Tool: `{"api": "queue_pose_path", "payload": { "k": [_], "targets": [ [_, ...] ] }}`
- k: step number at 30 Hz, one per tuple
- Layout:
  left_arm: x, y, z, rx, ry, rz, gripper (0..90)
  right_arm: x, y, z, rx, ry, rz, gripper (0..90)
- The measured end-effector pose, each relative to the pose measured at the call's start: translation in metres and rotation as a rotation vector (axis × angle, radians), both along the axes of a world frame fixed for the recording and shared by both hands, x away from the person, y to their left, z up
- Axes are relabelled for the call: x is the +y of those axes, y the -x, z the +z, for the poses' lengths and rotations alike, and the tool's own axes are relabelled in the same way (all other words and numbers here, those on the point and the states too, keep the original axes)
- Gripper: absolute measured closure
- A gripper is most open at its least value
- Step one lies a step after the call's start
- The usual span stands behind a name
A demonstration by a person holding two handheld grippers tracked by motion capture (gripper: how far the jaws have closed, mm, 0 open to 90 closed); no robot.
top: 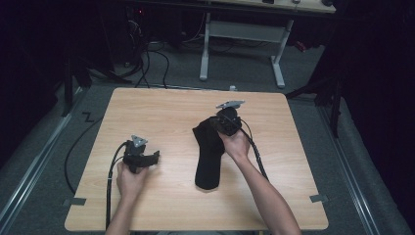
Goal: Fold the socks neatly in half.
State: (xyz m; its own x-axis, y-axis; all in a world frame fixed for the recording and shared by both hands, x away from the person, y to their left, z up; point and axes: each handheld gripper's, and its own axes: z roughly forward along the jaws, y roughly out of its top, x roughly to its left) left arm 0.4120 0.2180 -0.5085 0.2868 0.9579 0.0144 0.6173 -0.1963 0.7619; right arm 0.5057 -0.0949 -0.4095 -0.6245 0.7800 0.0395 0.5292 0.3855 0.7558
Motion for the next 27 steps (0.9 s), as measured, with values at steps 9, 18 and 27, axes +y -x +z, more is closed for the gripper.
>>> {"api": "queue_pose_path", "payload": {
  "k": [9,18,27],
  "targets": [
    [0.000,0.000,0.000,-0.001,0.000,0.001,26.6,-0.002,0.022,-0.012,0.077,-0.006,0.052,86.7],
    [0.000,0.000,0.000,-0.001,0.000,0.001,26.6,0.009,0.015,-0.043,0.115,0.027,0.068,85.9],
    [0.000,0.000,0.000,-0.001,0.000,0.001,26.6,0.009,0.012,-0.063,0.131,0.051,0.063,75.0]
  ]
}}
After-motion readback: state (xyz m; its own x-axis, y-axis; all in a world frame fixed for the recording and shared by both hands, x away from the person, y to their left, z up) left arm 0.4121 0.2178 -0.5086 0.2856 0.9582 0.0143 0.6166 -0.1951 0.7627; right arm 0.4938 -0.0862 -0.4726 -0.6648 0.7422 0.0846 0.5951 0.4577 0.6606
